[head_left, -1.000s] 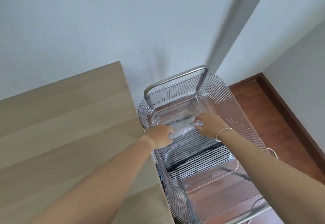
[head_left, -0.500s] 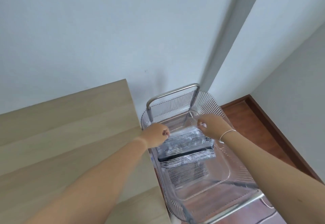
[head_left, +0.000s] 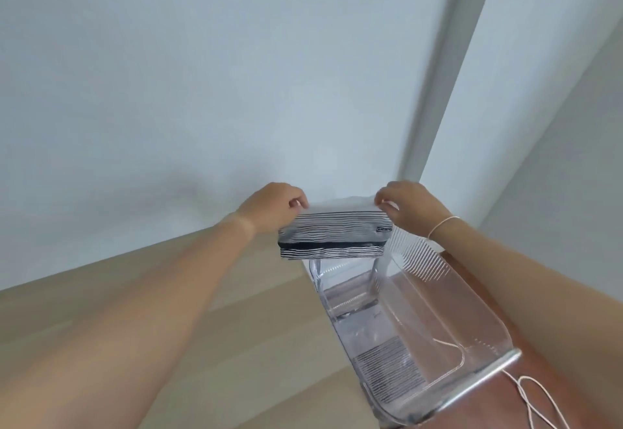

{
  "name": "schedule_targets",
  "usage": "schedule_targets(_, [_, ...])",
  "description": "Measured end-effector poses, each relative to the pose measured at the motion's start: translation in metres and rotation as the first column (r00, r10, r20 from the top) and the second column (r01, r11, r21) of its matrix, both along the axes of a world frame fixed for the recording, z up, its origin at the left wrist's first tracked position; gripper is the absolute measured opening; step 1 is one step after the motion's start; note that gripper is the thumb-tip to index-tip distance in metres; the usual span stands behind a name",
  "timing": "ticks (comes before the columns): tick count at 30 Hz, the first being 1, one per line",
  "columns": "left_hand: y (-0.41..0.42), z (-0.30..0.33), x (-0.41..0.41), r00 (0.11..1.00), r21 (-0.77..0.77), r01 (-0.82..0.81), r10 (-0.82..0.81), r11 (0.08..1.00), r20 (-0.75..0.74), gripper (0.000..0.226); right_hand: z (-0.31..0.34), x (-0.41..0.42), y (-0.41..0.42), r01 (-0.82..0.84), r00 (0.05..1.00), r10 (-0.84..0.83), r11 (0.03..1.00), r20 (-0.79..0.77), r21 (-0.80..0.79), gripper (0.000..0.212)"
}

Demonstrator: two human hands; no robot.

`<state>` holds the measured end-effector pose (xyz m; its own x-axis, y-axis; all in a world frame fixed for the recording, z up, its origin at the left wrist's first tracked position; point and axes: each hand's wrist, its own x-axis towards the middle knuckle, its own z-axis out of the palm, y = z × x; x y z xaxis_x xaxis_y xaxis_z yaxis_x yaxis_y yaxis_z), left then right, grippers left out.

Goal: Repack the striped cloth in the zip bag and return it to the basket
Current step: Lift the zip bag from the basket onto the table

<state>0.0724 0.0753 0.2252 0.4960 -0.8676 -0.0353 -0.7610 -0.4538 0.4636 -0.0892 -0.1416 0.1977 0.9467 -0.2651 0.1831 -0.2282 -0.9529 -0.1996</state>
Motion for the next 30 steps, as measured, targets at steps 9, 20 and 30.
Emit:
schedule_targets(9, [0.170,0.007,0.039,0.991,0.032,-0.110,0.106,0.993,0.087,0.027,0.000,0.048,0.141,-0.108,0.994,0.108,0.994,0.020,-0.017,0.019])
schedule_targets(20, [0.329,-0.022,0.068,0.965,0.081,-0.259,0.255,0.962,0.061,0.026,-0.031,0.102,0.284,-0.271,0.962,0.271,0.962,-0.022,0.020,0.024])
schedule_targets(30, [0.377,-0.044,0.075,0.950,-0.017,-0.306,0.307,0.952,0.063,0.022,-0.041,0.121,0.325,-0.293,0.956,0.293,0.956,-0.003,0.031,0.023])
